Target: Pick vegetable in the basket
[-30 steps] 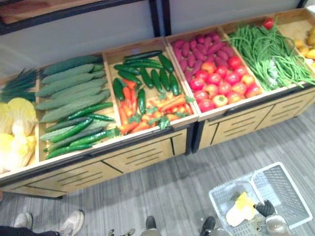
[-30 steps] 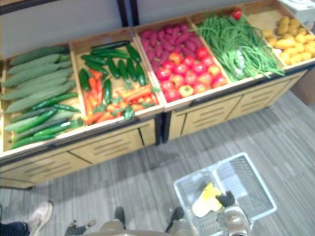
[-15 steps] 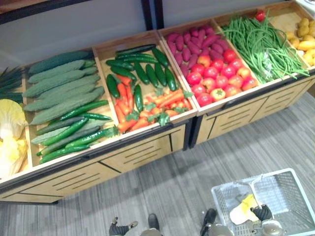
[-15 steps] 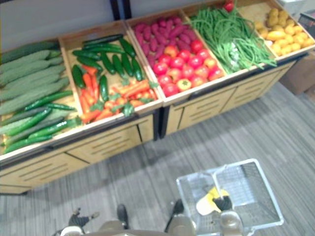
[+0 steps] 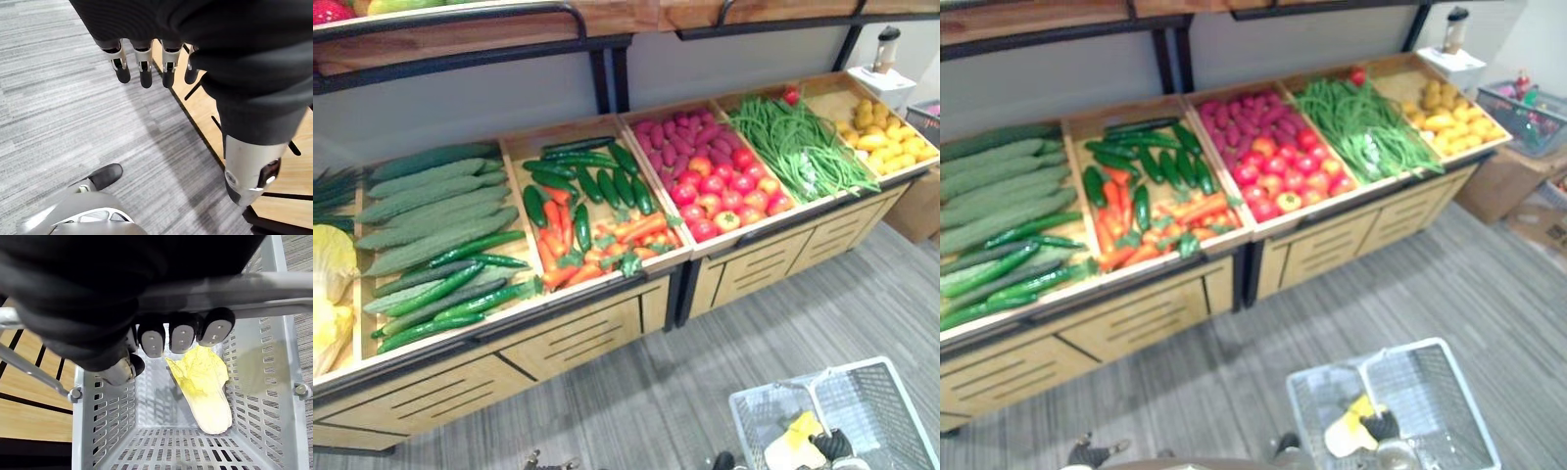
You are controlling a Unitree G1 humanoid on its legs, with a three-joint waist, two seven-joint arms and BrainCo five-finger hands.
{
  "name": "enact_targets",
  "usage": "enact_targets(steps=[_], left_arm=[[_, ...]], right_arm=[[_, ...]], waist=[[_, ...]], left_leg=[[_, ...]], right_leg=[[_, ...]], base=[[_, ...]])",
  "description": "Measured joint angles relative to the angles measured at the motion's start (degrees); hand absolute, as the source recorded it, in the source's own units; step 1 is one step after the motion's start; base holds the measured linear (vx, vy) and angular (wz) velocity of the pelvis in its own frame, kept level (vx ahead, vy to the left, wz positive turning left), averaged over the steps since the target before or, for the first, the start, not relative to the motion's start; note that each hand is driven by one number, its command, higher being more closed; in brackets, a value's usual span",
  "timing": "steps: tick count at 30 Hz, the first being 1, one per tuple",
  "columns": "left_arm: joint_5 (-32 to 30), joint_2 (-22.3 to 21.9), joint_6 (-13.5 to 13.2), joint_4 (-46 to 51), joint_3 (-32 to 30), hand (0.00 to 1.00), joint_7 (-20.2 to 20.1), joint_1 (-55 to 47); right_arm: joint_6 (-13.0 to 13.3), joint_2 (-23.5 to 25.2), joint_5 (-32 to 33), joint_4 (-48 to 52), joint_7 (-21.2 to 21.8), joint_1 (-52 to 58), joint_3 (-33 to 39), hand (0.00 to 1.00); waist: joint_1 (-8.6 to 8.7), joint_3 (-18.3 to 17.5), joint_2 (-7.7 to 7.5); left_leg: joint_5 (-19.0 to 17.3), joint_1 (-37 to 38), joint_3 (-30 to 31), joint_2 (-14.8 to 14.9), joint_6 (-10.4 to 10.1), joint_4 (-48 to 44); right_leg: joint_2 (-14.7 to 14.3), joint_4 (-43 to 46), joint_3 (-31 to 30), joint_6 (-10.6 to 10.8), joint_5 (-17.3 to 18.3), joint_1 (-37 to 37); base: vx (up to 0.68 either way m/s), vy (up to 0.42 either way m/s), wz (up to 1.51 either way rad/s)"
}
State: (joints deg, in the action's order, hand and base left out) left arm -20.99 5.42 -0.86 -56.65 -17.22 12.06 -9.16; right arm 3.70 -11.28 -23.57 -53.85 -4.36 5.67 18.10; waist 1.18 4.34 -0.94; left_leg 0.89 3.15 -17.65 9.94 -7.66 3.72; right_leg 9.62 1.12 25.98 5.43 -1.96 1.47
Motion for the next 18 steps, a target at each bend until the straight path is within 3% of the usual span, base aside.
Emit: enact_targets(steps=[8,11,15,18], left_arm=[[-0.05,1.11,0.04,-0.08,2.34,0.00,0.11,0.32],[-0.04,1.11,0.12,-0.35,2.35,0.00,0.17,0.33],[0.01,1.11,0.15,-0.35,2.19,0.00,0.21,-0.24],[0.04,1.17,0.17,-0.34,2.07,0.00,0.18,-0.61]], right_arm=[[0.00,0.00,-0.01,-0.10,-0.10,0.15,-0.42,1.00],[0.02,0.00,0.00,-0.10,-0.16,0.10,-0.53,1.00],[0.11,-0.06,0.02,0.03,-0.21,-0.56,-0.61,1.00],[0.12,-0.11,0.17,0.16,-0.25,-0.52,-0.27,1.00]], waist=[[0.01,0.01,0.29],[0.04,0.30,0.50],[-0.31,1.94,1.10],[-0.47,2.63,0.93]], left_leg=[[0.62,-1.14,3.29,-0.55,0.47,0.20],[0.22,-1.30,3.86,-0.33,0.06,-0.26],[-5.16,-4.81,4.68,2.17,-0.54,-10.40],[-4.98,-6.75,5.51,2.61,0.05,-16.98]], right_leg=[[0.90,1.86,2.11,-0.21,0.80,0.39],[1.55,5.19,2.09,-0.27,3.70,1.04],[1.27,10.89,0.31,-0.42,8.51,2.34],[1.92,13.65,0.08,-0.61,11.09,2.23]], base=[[0.01,0.001,0.18],[0.00,-0.014,0.12],[0.02,-0.070,0.01],[0.07,-0.077,0.07]])
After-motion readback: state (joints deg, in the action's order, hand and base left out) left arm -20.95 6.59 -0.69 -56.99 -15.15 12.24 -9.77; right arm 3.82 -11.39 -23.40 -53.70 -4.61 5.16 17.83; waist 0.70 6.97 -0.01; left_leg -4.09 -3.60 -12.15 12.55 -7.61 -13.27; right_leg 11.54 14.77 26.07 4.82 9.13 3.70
